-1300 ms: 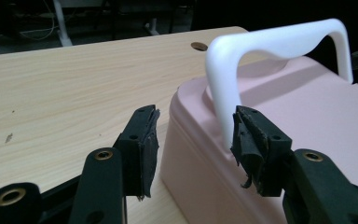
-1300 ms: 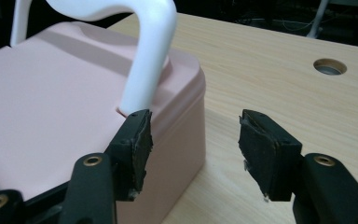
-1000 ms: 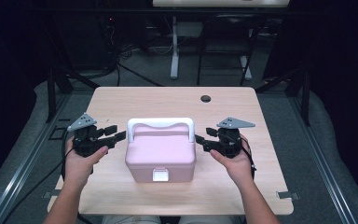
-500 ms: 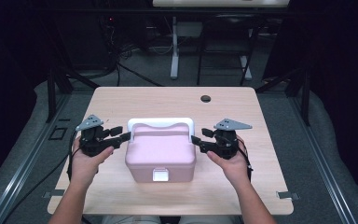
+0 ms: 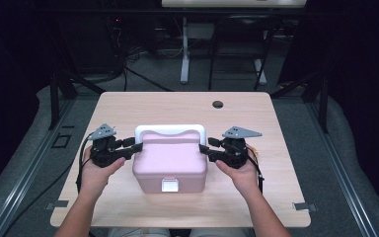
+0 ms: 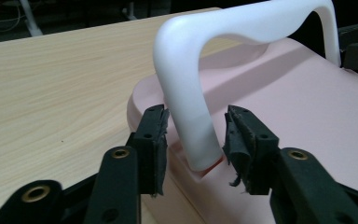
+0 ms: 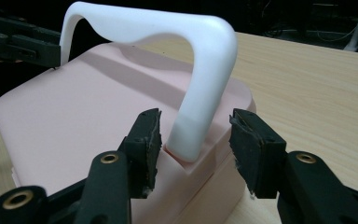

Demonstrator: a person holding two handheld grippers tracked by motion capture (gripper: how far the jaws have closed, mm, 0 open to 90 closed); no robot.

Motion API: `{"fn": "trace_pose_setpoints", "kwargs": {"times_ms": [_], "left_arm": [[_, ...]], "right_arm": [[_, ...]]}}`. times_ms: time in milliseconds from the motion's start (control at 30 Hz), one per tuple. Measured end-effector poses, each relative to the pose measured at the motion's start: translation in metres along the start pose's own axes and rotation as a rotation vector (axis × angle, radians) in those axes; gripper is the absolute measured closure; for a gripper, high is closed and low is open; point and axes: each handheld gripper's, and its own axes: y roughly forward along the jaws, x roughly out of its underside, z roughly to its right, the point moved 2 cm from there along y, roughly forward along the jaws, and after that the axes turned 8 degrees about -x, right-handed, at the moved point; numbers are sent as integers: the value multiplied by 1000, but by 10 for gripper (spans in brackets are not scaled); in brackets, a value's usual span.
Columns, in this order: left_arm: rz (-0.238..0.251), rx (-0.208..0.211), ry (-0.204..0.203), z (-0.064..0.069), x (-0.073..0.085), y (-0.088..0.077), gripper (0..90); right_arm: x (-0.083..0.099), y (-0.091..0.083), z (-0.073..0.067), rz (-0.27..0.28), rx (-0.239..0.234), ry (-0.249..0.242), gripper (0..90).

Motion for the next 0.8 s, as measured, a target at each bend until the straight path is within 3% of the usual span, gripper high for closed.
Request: {"fn": "trace_pose_setpoints", "kwargs": {"times_ms": [400, 800], "left_arm": [[4, -4, 2, 1, 1, 1, 612], [22, -25, 28, 6, 3, -5, 691]], "right_arm": [[1, 4, -2, 12, -26, -17, 584], [2, 1, -7, 14, 7, -79, 699]]}}
